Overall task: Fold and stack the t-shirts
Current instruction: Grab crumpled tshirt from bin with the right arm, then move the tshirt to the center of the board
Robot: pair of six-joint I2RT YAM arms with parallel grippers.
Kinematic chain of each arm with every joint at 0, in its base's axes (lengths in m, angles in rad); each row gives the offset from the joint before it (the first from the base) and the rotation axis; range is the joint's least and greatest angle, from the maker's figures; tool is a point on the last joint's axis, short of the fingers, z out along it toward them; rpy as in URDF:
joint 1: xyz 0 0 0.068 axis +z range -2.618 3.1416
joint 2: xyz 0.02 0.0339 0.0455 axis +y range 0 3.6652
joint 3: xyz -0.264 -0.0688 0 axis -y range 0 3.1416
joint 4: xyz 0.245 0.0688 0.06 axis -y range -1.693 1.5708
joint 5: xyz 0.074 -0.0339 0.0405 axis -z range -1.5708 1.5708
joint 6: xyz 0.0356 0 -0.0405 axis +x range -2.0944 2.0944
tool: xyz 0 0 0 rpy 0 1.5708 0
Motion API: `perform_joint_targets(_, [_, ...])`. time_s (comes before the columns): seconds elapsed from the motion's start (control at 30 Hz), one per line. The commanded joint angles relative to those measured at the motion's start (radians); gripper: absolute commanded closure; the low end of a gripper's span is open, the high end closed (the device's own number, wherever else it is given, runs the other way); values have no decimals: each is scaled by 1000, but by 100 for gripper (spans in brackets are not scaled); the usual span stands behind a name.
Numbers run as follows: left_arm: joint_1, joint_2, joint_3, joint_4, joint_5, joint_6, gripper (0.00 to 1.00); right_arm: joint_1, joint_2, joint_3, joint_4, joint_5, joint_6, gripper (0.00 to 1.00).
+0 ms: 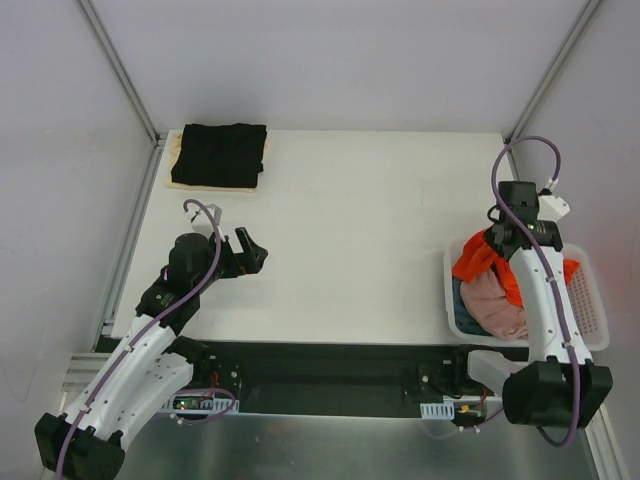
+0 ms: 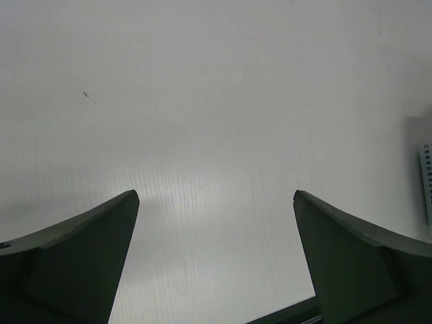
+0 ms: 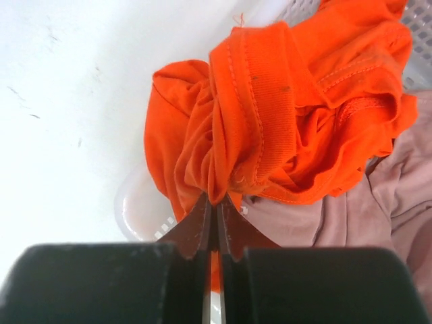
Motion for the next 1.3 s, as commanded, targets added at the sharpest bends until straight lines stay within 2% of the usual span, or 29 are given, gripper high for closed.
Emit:
perform_joint_targets(0.0, [-3, -4, -6, 42, 10, 9, 1, -7, -85, 87, -3, -12, -45, 99])
perform_joint_targets(0.23, [-3, 1, -6, 45, 12, 8, 1, -2, -111, 300, 26, -178, -109, 99])
perform_joint_targets(0.37, [-3, 1, -8, 45, 1, 5, 1, 21, -90, 395, 167, -364, -137, 99])
perform_joint_targets(0.4, [-3, 2, -6, 44, 3, 5, 1, 36, -68, 461, 179, -400, -154, 99])
perform_joint_targets(0.63, [-3, -19, -14, 45, 0, 6, 1, 313, 56, 743, 270, -421, -269, 99])
perform_joint_targets(0.73, [-3, -27, -15, 45, 0, 6, 1, 407, 117, 788, 351, -521, -275, 99])
perform_joint_targets(0.77, [-3, -30, -15, 44, -2, 6, 1, 432, 140, 847, 351, -533, -283, 99])
perform_joint_targets(1.0, [-3, -53, -21, 23, -39, -6, 1, 703, 391, 1104, 403, -516, -352, 99])
perform_joint_targets(1.07, [-3, -64, -21, 9, -39, -11, 0, 740, 441, 1149, 425, -505, -362, 99])
perform_joint_targets(1.1, [-3, -67, -21, 4, -81, -14, 1, 768, 474, 1170, 440, -491, -366, 99])
perform_joint_targets(1.27, [-1, -81, -21, -25, -137, -34, 1, 796, 501, 1153, 494, -447, -375, 99])
